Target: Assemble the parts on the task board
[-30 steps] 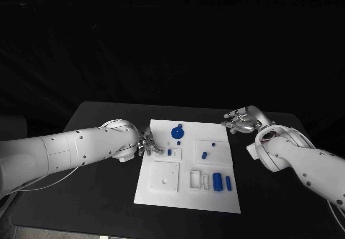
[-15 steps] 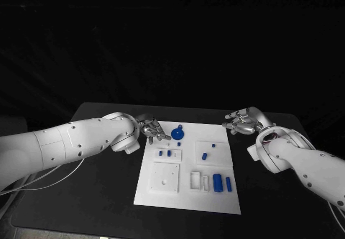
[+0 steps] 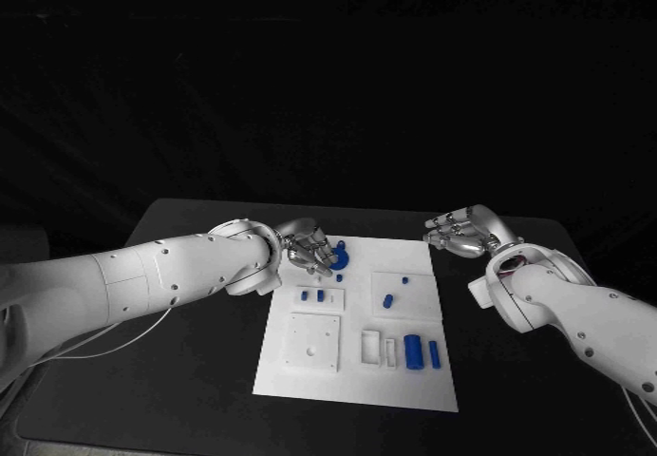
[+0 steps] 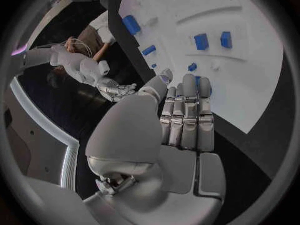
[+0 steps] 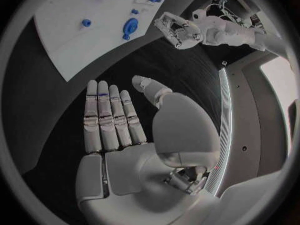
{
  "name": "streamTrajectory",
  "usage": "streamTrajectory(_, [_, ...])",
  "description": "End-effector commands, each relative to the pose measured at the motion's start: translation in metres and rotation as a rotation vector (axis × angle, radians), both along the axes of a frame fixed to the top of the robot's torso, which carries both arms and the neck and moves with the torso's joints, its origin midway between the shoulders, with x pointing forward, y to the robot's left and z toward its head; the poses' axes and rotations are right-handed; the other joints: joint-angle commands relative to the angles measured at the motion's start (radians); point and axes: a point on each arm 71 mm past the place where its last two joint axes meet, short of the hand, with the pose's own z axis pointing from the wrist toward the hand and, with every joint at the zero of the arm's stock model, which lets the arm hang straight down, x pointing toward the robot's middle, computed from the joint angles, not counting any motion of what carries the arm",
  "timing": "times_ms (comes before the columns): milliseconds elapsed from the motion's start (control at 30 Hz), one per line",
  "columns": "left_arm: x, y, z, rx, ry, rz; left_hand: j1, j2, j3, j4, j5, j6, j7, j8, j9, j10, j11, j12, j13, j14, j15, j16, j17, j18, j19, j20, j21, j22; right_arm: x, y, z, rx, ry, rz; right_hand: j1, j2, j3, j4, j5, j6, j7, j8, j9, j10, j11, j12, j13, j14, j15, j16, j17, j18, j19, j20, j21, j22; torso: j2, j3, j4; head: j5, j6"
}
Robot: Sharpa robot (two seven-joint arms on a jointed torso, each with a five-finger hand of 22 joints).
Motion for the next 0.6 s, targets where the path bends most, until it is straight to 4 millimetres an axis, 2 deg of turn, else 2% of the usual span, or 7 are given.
streamTrajectory(33, [0.000,-0.011,0.002,0.022,-0.117,-0.134,-0.013,0.004,0.004,-0.012,-0.014,0.013,-0.005,-0.021,0.002,-0.005,-0.001,-0.004,-0.002,-0.013,0.012,-0.072,-0.032,0.012,-0.023,0.006,-0.032,-0.008,-0.001,0.005,0.000,0.109,0.002,0.101,0.007,0.018,0.015,-0.013,0.004,0.001,0.008,-0.002,-0.001,-0.012,0.005,-0.004,-0.001,-0.018,0.005,-0.004,-0.006,0.020,-0.005,0.006,0.001,-0.055,0.001,-0.0003,-0.0025,-0.001,0.004])
streamTrajectory(167, [0.002,-0.019,-0.003,0.060,-0.169,-0.175,-0.022,0.010,0.011,-0.042,-0.012,0.028,-0.006,-0.042,0.003,-0.003,0.001,-0.006,-0.002,0.020,0.018,-0.189,-0.077,0.010,-0.028,0.013,-0.067,-0.044,0.000,0.004,-0.001,0.176,0.018,0.135,0.012,0.037,0.027,-0.035,0.004,0.004,0.008,-0.002,-0.001,-0.012,0.004,-0.004,-0.001,-0.027,0.003,-0.004,-0.006,0.022,-0.004,0.007,0.005,-0.093,0.003,-0.0019,-0.0019,-0.003,0.006])
streamTrajectory(400, [0.005,-0.031,-0.010,0.129,-0.241,-0.227,-0.031,0.023,0.008,-0.070,-0.011,0.031,-0.001,-0.042,0.001,-0.012,0.004,-0.007,-0.002,0.046,0.017,-0.226,-0.070,0.013,-0.020,0.011,-0.064,-0.051,0.003,0.001,-0.005,0.258,0.050,0.187,0.034,0.075,0.085,-0.075,-0.010,0.017,0.009,-0.002,-0.001,-0.004,0.005,-0.007,-0.002,-0.017,-0.001,-0.006,-0.008,0.023,-0.001,-0.001,0.018,-0.115,0.001,-0.0010,-0.0019,-0.003,0.006])
streamTrajectory(467, [0.006,-0.033,-0.013,0.149,-0.251,-0.237,-0.034,0.023,0.006,-0.073,-0.012,0.035,0.001,-0.042,0.001,-0.020,0.006,-0.008,-0.003,0.051,0.017,-0.226,-0.067,0.014,-0.017,0.011,-0.063,-0.050,0.003,0.001,-0.006,0.266,0.061,0.209,0.023,0.080,0.100,-0.075,-0.012,0.018,0.005,-0.002,-0.001,-0.014,0.009,-0.008,-0.002,-0.046,0.015,-0.008,-0.008,0.014,-0.037,0.011,0.001,-0.132,0.001,-0.0012,-0.0024,-0.004,0.006])
streamTrajectory(500, [0.006,-0.034,-0.014,0.160,-0.254,-0.242,-0.036,0.022,0.004,-0.073,-0.013,0.035,0.002,-0.042,0.000,-0.027,0.007,-0.007,-0.002,0.060,0.015,-0.220,-0.063,0.016,-0.010,0.009,-0.061,-0.048,0.003,0.002,-0.007,0.270,0.065,0.220,0.013,0.081,0.111,-0.073,-0.016,0.010,-0.003,-0.003,-0.001,-0.033,0.008,-0.006,-0.001,-0.065,0.024,-0.007,-0.008,-0.002,-0.094,0.026,-0.005,-0.153,0.001,-0.0011,-0.0022,-0.004,0.006])
streamTrajectory(533, [0.006,-0.035,-0.015,0.171,-0.255,-0.246,-0.038,0.020,0.002,-0.074,-0.015,0.030,0.003,-0.044,-0.001,-0.038,0.010,-0.008,-0.003,0.061,0.015,-0.219,-0.061,0.016,-0.007,0.010,-0.061,-0.048,0.003,0.002,-0.007,0.273,0.068,0.230,0.005,0.080,0.119,-0.073,-0.027,-0.006,-0.019,-0.003,-0.002,-0.079,-0.003,-0.004,0.000,-0.100,0.038,-0.007,-0.008,-0.020,-0.155,0.043,-0.006,-0.176,0.001,-0.0008,-0.0028,-0.004,0.006])
streamTrajectory(600, [0.006,-0.037,-0.018,0.195,-0.256,-0.253,-0.039,0.018,-0.003,-0.074,-0.018,0.021,0.003,-0.043,-0.002,-0.055,0.012,-0.008,-0.002,0.065,0.015,-0.217,-0.056,0.018,-0.001,0.010,-0.063,-0.050,0.003,0.003,-0.007,0.280,0.069,0.250,0.007,0.085,0.110,-0.086,-0.039,-0.034,-0.031,-0.003,-0.002,-0.240,0.002,-0.011,-0.005,-0.258,0.074,-0.012,-0.012,-0.029,-0.289,0.072,-0.009,-0.227,0.001,0.0001,-0.0025,-0.005,0.005])
